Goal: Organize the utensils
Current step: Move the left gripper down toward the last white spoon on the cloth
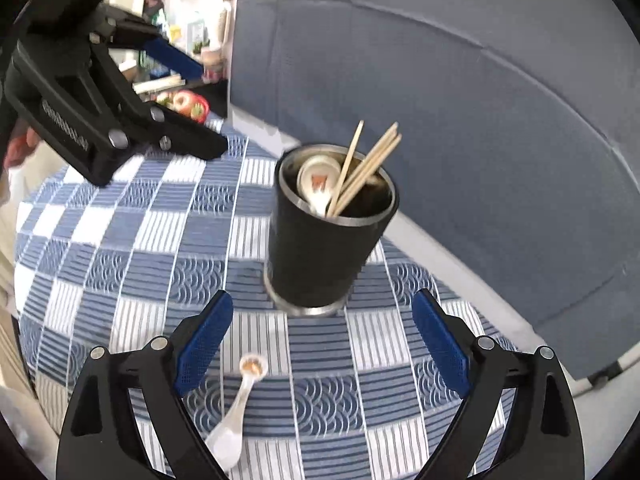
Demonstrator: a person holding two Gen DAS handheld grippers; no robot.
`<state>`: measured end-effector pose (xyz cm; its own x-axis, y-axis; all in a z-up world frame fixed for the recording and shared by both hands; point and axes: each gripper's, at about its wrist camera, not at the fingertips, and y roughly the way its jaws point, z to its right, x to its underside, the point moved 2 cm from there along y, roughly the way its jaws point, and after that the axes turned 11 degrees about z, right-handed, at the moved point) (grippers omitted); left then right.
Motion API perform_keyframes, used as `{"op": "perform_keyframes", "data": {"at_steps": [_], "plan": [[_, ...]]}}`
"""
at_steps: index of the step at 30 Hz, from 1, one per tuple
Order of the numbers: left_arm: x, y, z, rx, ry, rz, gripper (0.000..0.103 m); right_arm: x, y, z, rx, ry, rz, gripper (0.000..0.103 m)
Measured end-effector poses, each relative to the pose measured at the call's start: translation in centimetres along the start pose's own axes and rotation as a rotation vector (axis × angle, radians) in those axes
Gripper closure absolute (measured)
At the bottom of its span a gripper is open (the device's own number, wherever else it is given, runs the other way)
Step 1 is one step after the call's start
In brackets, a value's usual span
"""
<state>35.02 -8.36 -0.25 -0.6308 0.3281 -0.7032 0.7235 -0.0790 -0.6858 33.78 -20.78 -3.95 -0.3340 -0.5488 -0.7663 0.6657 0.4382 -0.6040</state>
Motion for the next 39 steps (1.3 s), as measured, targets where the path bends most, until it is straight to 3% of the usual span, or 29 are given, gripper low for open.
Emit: {"op": "perform_keyframes", "data": {"at_steps": [13, 22, 32, 39], "plan": [[4.6, -1.0, 1.4, 0.094, -0.021, -0.048, 0.006, 2.7, -3.4, -2.4, 0.059, 0.057, -0.065, 0.016], [6.8, -1.1, 2.1, 0.116, -0.03, -0.086, 0.006, 5.1, -4.7, -4.1, 0.081, 0.106, -0.096, 0.016], [8.6, 0.6, 4.0, 0.186, -0.041, -0.112, 0.006, 7.9, -4.7, -4.8, 0.089, 0.172, -0.135, 0.016], [9.2, 3.2, 6.0, 0.275, 0.025, -0.144, 0.006, 9.5, -4.2, -4.4, 0.121, 0.234, -0.196, 0.016]]}}
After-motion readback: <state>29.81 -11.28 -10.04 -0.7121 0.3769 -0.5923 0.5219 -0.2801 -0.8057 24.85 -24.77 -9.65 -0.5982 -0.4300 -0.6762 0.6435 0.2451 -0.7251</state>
